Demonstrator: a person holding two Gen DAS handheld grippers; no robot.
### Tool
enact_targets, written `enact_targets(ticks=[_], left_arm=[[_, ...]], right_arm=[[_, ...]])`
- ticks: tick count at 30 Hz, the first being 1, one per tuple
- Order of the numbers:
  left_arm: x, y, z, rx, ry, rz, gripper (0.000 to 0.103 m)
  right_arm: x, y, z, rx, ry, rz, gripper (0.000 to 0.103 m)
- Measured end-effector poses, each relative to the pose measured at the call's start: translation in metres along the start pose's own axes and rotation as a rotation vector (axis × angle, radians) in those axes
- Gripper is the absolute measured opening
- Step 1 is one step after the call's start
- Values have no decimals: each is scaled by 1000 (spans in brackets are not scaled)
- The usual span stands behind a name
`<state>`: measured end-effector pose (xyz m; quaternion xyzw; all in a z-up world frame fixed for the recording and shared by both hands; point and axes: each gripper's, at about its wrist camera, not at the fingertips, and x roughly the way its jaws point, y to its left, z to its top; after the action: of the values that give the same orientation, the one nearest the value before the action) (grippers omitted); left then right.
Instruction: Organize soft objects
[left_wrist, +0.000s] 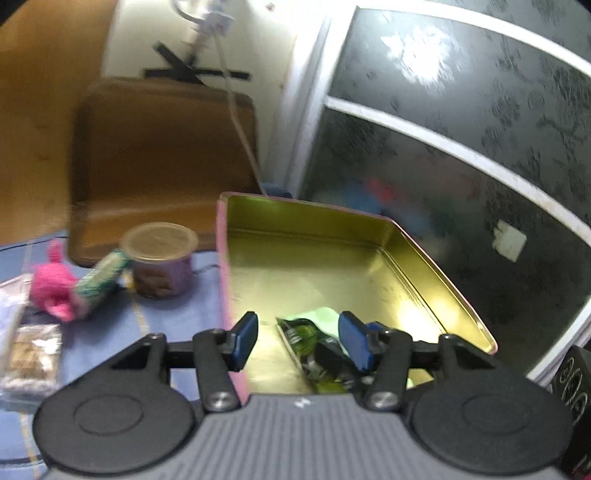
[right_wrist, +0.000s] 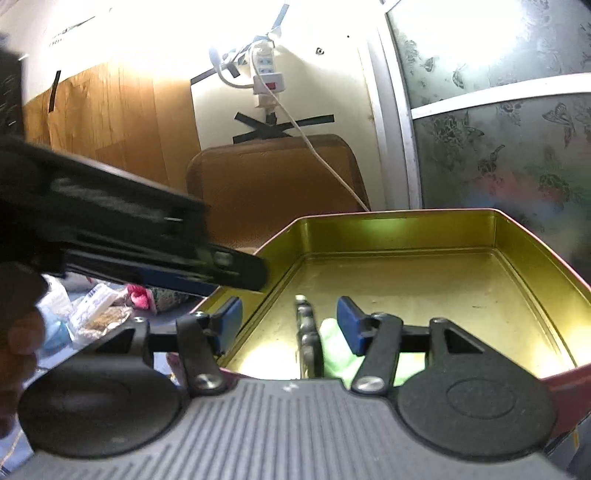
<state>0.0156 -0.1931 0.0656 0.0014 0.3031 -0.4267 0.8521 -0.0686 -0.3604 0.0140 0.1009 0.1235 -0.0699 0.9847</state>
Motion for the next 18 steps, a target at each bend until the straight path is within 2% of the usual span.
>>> enact_targets(ticks=[4, 8, 12, 16, 18], left_arm=[[-31, 39, -16, -67, -47, 81, 52], [-63, 93, -40, -190, -64, 188, 52], [-91, 146, -63, -294, -71, 349, 52], [-107, 184, -82, -373, -87, 415, 52], [-107, 198, -90, -411, -90, 411, 52]], right_arm=[[-7, 13, -2, -29, -25, 24, 59], [-9, 36, -3, -83, -31, 80, 59], [-5, 70, -7, -163, -1, 164, 59], [11, 103, -7, -200, 75, 271, 59], [25, 117, -4, -199, 106, 305, 59]])
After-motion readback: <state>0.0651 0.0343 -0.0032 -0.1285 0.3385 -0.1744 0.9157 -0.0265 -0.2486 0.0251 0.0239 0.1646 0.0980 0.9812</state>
